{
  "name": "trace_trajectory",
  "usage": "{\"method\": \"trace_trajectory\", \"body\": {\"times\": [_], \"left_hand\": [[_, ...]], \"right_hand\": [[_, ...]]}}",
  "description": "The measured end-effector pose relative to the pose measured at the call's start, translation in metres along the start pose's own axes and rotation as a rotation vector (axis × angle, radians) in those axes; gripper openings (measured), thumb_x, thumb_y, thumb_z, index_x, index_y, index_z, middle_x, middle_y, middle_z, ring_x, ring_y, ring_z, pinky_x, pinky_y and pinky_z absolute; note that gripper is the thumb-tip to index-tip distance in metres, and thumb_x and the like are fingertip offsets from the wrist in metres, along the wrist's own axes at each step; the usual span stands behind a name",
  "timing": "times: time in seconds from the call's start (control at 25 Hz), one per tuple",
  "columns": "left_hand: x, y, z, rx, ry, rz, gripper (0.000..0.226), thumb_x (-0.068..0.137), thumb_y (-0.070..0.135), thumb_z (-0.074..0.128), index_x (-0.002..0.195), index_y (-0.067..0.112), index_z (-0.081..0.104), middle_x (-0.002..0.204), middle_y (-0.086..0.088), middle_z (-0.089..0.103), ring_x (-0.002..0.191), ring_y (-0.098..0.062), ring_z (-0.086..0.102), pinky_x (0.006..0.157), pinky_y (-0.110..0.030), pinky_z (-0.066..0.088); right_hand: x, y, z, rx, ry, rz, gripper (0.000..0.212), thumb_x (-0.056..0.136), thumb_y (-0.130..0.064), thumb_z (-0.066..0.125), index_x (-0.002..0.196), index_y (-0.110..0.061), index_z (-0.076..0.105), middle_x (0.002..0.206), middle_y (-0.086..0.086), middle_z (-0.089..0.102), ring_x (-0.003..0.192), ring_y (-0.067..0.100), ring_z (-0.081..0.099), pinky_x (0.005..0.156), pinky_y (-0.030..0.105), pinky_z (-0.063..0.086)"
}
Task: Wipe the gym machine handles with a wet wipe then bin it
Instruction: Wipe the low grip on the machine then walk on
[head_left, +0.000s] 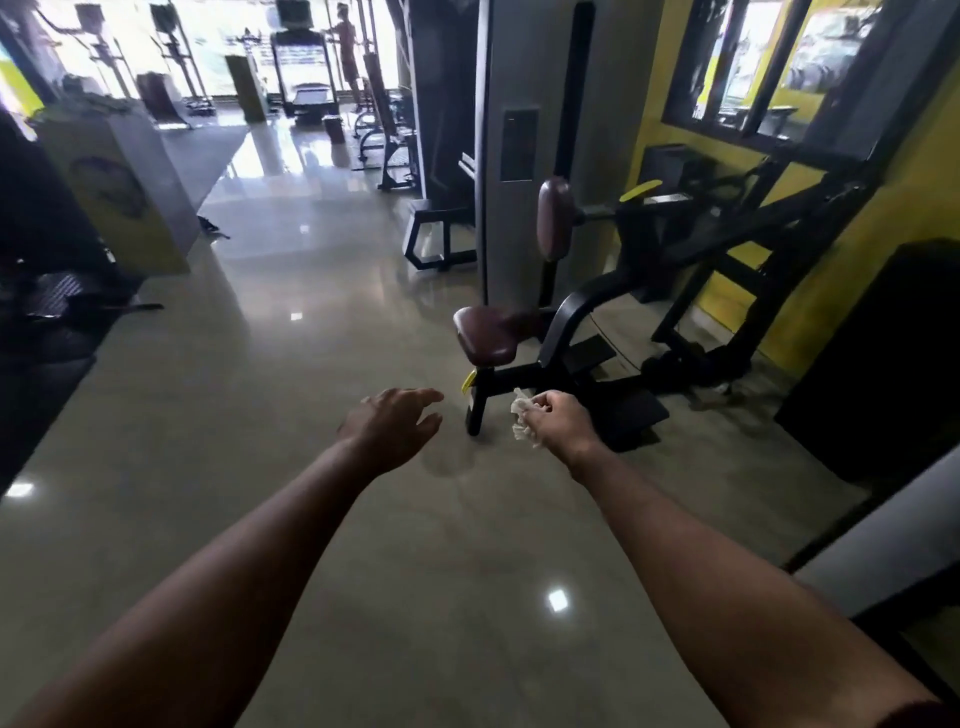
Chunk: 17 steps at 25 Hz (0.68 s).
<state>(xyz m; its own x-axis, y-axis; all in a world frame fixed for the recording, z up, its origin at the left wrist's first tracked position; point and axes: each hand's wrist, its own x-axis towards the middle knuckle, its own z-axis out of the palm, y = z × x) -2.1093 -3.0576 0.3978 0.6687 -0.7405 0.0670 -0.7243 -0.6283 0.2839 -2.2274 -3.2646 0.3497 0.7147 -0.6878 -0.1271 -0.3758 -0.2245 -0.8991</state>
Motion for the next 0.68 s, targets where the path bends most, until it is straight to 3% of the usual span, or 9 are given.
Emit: {"method": "trace_trajectory", "body": {"times": [0.12,0.28,0.36,0.44,0.56,0.68], "left_hand": [[0.095,-0.054,-0.013,-0.01,0.011,0.032,0.04,0.095,0.045,0.052,0.133,0.037,0.056,0.13,0.004,0.064,0.116,-0.022,0.061,0.092,-0.038,0.051],[0.244,-0.132,-0.007,-0.007,0.003,0.06,0.039,0.095,0.044,0.052,0.133,0.037,0.055,0.131,0.006,0.063,0.117,-0.02,0.06,0.095,-0.038,0.05],[0.322,-0.169,-0.008,-0.024,-0.004,0.04,0.039,0.095,0.044,0.052,0.133,0.037,0.055,0.129,0.007,0.064,0.116,-0.019,0.061,0.094,-0.038,0.05],[0.393,-0.2,-0.02,-0.028,0.001,0.012,0.039,0.096,0.043,0.052,0.134,0.036,0.055,0.13,0.007,0.063,0.117,-0.018,0.06,0.094,-0.037,0.049],[0.494,-0.243,-0.042,-0.037,0.034,-0.003,0.039,0.096,0.042,0.053,0.134,0.035,0.055,0.13,0.008,0.063,0.118,-0.018,0.059,0.093,-0.034,0.046],[0.597,-0.3,-0.053,-0.057,0.039,-0.033,0.038,0.096,0.042,0.053,0.133,0.036,0.056,0.129,0.009,0.063,0.116,-0.017,0.06,0.092,-0.034,0.047]], "right_hand": [[0.09,-0.037,0.03,0.017,0.069,0.004,0.022,0.084,-0.033,0.07,0.089,-0.012,0.065,0.085,0.005,0.072,0.078,0.02,0.069,0.074,0.04,0.059],[0.236,-0.067,0.081,0.073,0.081,-0.011,0.025,0.084,-0.026,0.073,0.095,-0.007,0.061,0.079,0.002,0.065,0.066,0.016,0.064,0.054,0.028,0.053],[0.318,-0.086,0.106,0.101,0.069,-0.001,0.029,0.082,-0.026,0.077,0.095,-0.005,0.062,0.08,0.007,0.069,0.065,0.017,0.065,0.054,0.03,0.054],[0.395,-0.112,0.127,0.135,0.035,0.022,0.025,0.085,-0.023,0.075,0.092,-0.004,0.061,0.08,0.011,0.071,0.058,0.011,0.063,0.05,0.026,0.052],[0.503,-0.16,0.16,0.159,0.02,0.009,0.014,0.089,-0.017,0.069,0.089,-0.009,0.059,0.07,0.004,0.063,0.043,0.0,0.053,0.04,0.018,0.043],[0.614,-0.195,0.206,0.137,0.0,0.014,0.016,0.085,-0.023,0.072,0.09,-0.011,0.062,0.076,0.005,0.066,0.052,0.007,0.057,0.049,0.024,0.046]]}}
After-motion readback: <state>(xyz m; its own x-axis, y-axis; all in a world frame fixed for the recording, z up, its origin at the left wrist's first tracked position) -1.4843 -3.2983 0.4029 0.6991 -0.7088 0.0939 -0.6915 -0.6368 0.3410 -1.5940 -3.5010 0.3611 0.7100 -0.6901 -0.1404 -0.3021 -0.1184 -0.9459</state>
